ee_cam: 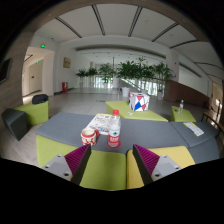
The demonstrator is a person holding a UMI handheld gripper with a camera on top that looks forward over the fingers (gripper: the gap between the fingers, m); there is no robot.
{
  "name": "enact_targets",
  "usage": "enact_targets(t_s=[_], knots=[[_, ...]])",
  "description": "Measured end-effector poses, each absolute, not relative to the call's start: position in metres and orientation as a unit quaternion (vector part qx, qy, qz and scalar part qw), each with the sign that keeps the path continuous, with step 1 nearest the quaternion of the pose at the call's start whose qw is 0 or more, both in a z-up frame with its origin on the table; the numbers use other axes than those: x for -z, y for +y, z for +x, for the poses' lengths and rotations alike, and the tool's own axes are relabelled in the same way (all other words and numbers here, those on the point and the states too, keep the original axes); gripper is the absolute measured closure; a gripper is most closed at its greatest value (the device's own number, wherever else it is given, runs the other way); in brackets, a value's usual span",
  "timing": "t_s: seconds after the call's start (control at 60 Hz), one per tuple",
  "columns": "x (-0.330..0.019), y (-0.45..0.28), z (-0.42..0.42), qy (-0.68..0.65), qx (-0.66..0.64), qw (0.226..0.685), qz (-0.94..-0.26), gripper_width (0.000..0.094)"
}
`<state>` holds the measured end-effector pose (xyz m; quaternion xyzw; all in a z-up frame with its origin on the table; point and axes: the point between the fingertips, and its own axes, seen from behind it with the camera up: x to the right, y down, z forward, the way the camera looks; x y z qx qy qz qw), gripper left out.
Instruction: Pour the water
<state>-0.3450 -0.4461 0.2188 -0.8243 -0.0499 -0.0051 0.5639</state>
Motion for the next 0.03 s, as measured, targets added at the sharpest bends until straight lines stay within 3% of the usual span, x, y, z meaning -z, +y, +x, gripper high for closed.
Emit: enact_targets(t_s=[0.033], knots=[[-0.2177, -0.4459, -0.3441, -0.049, 0.007, 0.563, -0.825, 0.0080]])
